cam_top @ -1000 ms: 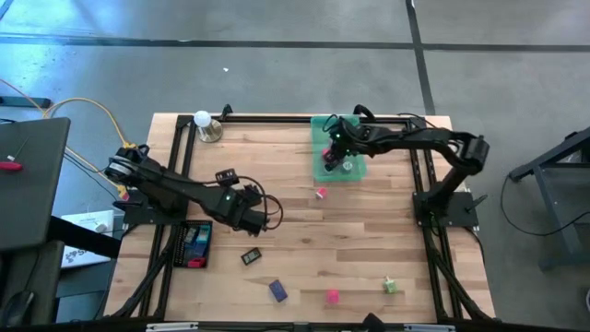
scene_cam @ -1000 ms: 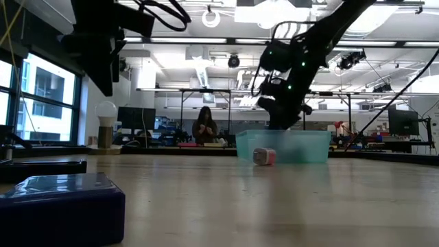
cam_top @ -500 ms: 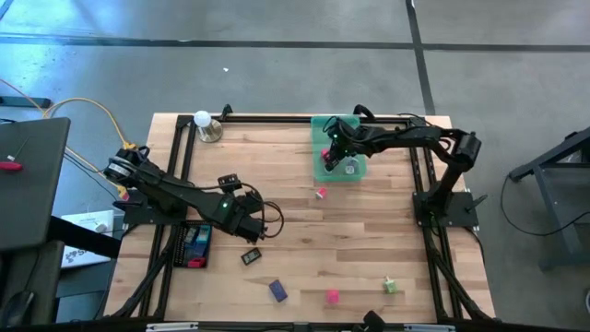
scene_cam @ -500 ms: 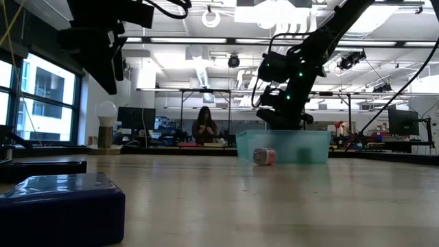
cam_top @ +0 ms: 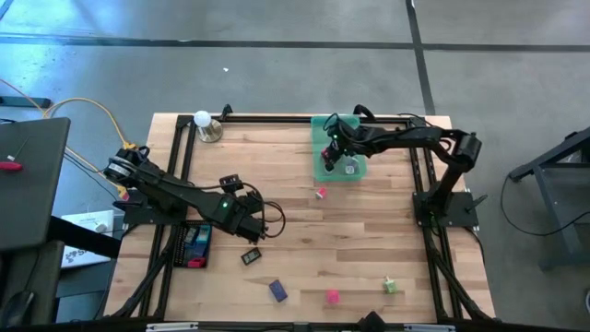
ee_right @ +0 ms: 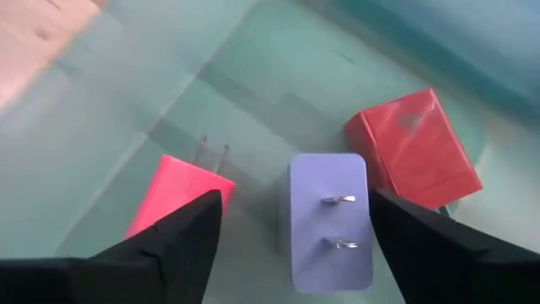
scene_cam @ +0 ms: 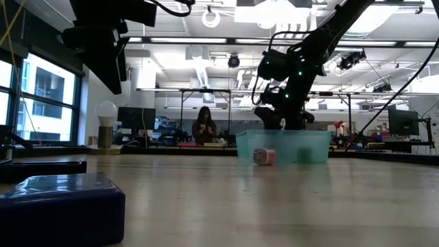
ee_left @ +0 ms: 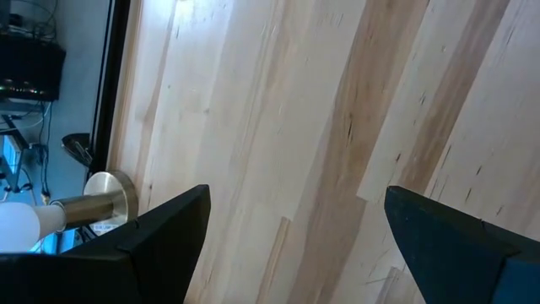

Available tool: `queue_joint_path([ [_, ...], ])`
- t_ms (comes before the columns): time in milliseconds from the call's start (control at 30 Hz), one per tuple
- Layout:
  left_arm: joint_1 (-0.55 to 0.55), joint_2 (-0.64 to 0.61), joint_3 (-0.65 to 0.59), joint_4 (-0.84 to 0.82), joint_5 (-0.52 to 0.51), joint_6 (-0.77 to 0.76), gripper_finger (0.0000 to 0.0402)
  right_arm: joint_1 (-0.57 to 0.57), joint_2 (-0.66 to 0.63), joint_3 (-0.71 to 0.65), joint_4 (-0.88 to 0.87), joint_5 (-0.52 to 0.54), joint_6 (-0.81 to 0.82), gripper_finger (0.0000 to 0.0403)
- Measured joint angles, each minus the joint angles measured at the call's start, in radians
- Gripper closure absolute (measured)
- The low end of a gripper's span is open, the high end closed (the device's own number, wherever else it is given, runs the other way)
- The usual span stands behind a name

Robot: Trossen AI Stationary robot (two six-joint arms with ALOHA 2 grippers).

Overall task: Pick & Place Office items
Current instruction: Put the purple charger adapter into the green bin, then put the pink white charger adapter into the green bin

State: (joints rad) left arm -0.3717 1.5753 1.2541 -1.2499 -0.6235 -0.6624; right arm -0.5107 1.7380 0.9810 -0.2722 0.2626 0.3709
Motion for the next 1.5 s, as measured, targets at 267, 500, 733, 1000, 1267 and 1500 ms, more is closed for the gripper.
queue_joint_path([
  [267,0.000,0.000,0.000,0.033,0.000,-0.009,0.0055,0.027,-0.089,0.000,0.045,0.000,-0.064,0.0125],
  [500,-0.016,0.000,0.000,0.131,-0.004,0.007,0.0055,0.115,-0.249,0.000,0.035,-0.026,-0.087,0.0147],
  [733,-0.067,0.008,-0.001,0.227,0.003,-0.049,0.0055,0.240,-0.416,0.000,-0.056,-0.175,-0.003,0.0156],
  [1000,-0.087,0.042,-0.002,0.520,0.004,0.083,0.0055,0.396,-0.457,0.000,-0.175,-0.412,0.110,0.0156],
  [1267,-0.088,0.058,-0.001,0.616,0.003,0.094,0.0055,0.615,-0.457,0.000,-0.269,-0.315,0.209,0.0156],
  [1500,-0.147,0.075,-0.002,0.670,-0.135,0.087,0.0055,0.881,-0.448,0.000,-0.343,-0.041,0.203,0.0156],
])
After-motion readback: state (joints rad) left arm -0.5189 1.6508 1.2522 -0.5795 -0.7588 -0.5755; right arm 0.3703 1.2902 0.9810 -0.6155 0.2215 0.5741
